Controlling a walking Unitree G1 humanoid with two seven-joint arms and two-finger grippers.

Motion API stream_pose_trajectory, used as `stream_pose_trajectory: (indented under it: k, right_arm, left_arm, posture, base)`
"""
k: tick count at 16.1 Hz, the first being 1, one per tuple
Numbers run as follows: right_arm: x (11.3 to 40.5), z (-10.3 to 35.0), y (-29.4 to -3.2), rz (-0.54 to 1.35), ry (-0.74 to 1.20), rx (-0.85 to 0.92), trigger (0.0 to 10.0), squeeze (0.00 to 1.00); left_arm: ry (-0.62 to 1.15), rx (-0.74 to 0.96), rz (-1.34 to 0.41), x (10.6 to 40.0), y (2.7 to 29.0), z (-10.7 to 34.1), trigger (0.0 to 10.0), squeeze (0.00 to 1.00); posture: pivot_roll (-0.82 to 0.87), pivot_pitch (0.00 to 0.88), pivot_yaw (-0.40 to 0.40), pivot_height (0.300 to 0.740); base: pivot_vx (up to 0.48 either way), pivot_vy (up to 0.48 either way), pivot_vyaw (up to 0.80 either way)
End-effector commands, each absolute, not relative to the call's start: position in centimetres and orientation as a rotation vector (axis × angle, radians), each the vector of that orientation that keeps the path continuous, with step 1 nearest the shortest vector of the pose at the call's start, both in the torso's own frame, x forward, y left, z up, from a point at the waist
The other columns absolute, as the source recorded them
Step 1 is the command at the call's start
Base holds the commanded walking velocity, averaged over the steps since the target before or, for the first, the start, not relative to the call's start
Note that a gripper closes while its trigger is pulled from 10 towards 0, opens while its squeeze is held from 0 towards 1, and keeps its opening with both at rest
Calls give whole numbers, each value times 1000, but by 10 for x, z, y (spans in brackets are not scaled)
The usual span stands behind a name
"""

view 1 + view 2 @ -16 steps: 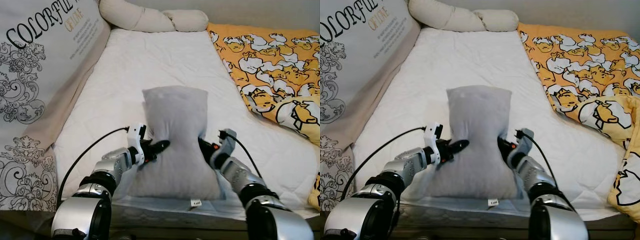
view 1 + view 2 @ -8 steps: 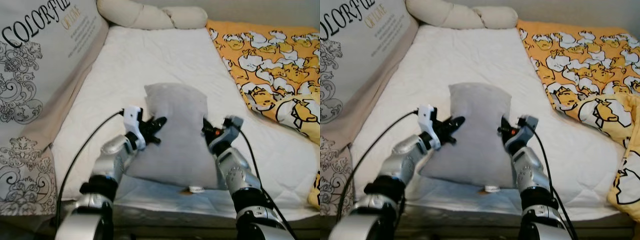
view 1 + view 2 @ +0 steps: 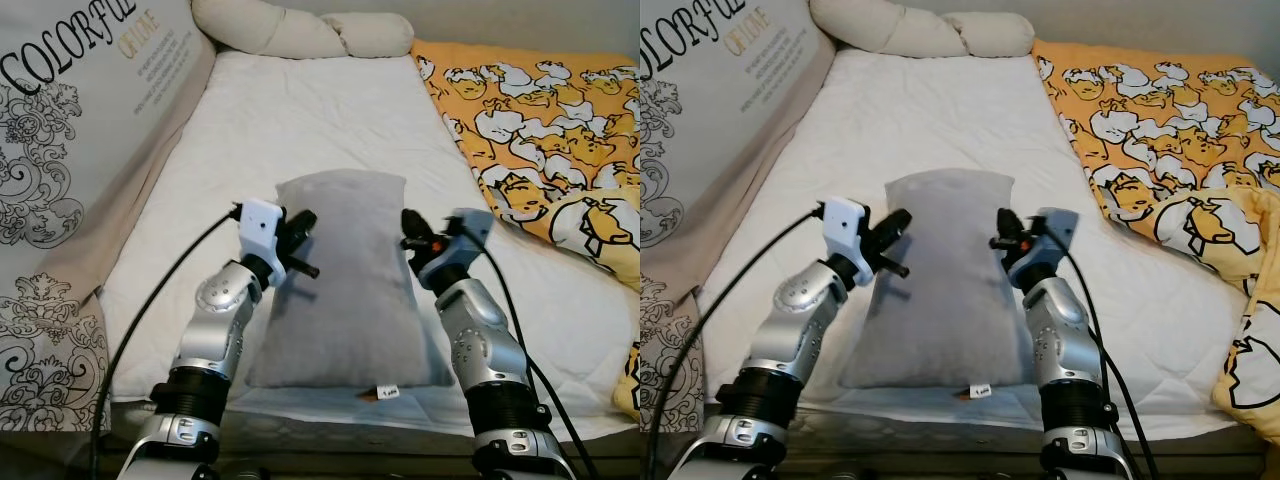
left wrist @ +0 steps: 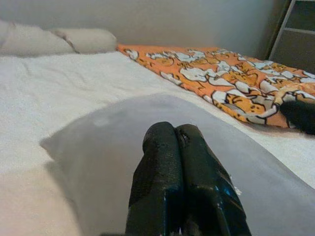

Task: Clean up the room

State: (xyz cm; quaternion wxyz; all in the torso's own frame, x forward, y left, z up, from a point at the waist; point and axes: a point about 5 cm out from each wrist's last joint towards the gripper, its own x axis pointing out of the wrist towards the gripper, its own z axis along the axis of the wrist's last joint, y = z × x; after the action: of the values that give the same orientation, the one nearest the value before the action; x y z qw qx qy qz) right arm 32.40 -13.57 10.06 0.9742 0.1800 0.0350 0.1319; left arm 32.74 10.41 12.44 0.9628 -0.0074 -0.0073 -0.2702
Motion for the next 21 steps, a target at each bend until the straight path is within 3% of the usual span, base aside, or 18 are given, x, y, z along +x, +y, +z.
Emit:
stream_pose_trajectory:
  k: [1, 3, 4, 5, 9, 14, 16, 21]
  right_arm:
    - [322, 97, -138, 252, 105, 332, 10000, 0]
    - [324, 90, -152, 162, 140, 355, 10000, 0]
    - [327, 88, -159, 139, 147, 354, 10000, 855]
    - [329, 86, -162, 136, 157, 330, 10000, 1000]
    - [335, 78, -180, 96, 204, 310, 10000, 1000]
    - [338, 60, -199, 41, 320, 462, 10000, 1000]
    - [339, 58, -203, 19, 323, 553, 10000, 1000]
    - [338, 48, -195, 11, 369, 855, 10000, 1000]
  left_arm:
    - [-2, 10, -551, 324, 101, 122, 10000, 0]
    - [28, -14, -519, 322, 108, 116, 10000, 0]
    - [70, -52, -488, 325, 119, 112, 10000, 59]
    - [93, -48, -486, 327, 123, 109, 10000, 1000]
    - [143, 1, -468, 337, 138, 101, 10000, 1000]
    - [191, -31, -387, 352, 154, 92, 10000, 1000]
    - [210, -119, -342, 354, 161, 87, 10000, 1000]
    - [352, -668, -157, 345, 164, 55, 10000, 1000]
  posture:
    - [74, 0, -67, 740]
    - [84, 0, -72, 740]
    - [82, 0, -70, 740]
    - [74, 0, -64, 740]
    - [24, 0, -15, 740]
    - [19, 0, -8, 740]
    - [-3, 0, 10, 740]
    - [12, 0, -6, 740]
  base:
    - [0, 0, 0]
    - [0, 0, 0]
    - [0, 0, 0]
    - [0, 0, 0]
    - [0, 0, 0]
    - [0, 0, 0]
    - [0, 0, 0]
    - [0, 0, 0]
